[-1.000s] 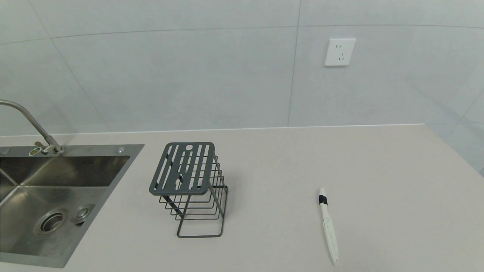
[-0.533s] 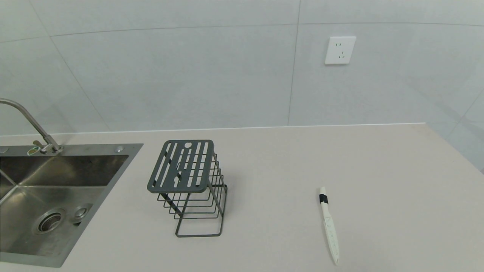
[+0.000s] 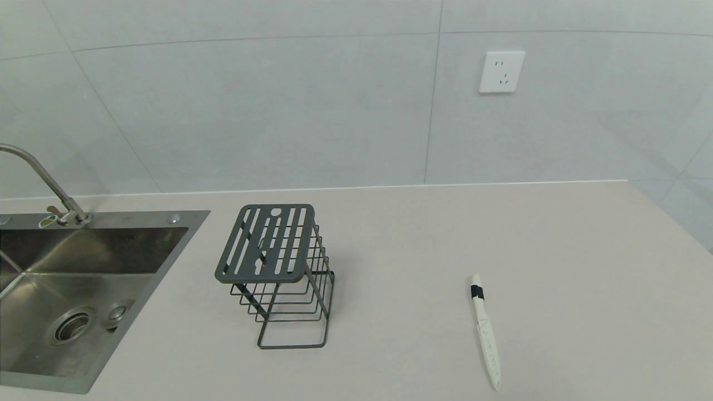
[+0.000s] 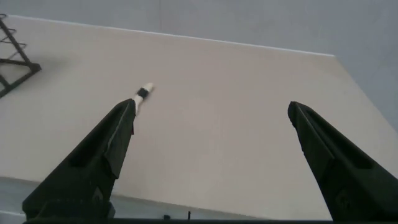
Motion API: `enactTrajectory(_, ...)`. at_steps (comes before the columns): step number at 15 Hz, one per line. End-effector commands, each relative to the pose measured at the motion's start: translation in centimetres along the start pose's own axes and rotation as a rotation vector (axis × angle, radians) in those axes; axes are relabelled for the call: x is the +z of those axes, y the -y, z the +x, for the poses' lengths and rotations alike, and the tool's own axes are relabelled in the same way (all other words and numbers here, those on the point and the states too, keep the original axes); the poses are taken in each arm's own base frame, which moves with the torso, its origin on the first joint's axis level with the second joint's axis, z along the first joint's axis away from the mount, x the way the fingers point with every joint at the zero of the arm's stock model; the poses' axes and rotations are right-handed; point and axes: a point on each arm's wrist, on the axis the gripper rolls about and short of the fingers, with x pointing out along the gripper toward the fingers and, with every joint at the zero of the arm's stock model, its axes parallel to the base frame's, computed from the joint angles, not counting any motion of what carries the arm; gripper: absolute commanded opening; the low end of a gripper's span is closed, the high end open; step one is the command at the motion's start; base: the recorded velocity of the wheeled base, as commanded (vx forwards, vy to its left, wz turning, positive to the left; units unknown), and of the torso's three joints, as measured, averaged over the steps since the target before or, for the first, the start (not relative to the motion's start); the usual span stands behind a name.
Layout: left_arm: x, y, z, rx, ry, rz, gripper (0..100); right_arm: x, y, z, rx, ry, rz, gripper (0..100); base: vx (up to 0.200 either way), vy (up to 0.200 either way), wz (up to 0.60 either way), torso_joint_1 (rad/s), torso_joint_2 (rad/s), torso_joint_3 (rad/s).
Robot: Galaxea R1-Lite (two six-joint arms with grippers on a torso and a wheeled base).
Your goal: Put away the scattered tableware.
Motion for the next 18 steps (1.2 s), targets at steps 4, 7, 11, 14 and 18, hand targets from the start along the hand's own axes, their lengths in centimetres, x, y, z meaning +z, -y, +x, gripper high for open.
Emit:
enactTrajectory(4,0.0,0.0,0.0,0.002,-0.001,0.000,100,4.3,1.0,2.5,0.103,-0.147,0.054,100,0.000,0.000,0.00,0.000,0.00,0.000)
enactTrajectory(7,0.0,0.0,0.0,0.000,-0.001,0.006,100,6.2,1.6,4.7,0.143,-0.215,0.078,100,0.000,0.000,0.00,0.000,0.00,0.000)
enactTrajectory(11,0.0,0.0,0.0,0.000,0.001,-0.019,100,5.9,1.9,6.3,0.214,-0.301,0.112,100,0.000,0.000,0.00,0.000,0.00,0.000)
enactTrajectory(14,0.0,0.0,0.0,-0.003,0.001,-0.012,100,5.7,2.0,7.7,0.269,-0.371,0.136,100,0.000,0.000,0.00,0.000,0.00,0.000)
enactTrajectory(18,0.0,0.0,0.0,-0.009,0.000,-0.012,100,5.3,1.8,9.8,0.362,-0.469,0.152,100,0.000,0.000,0.00,0.000,0.00,0.000)
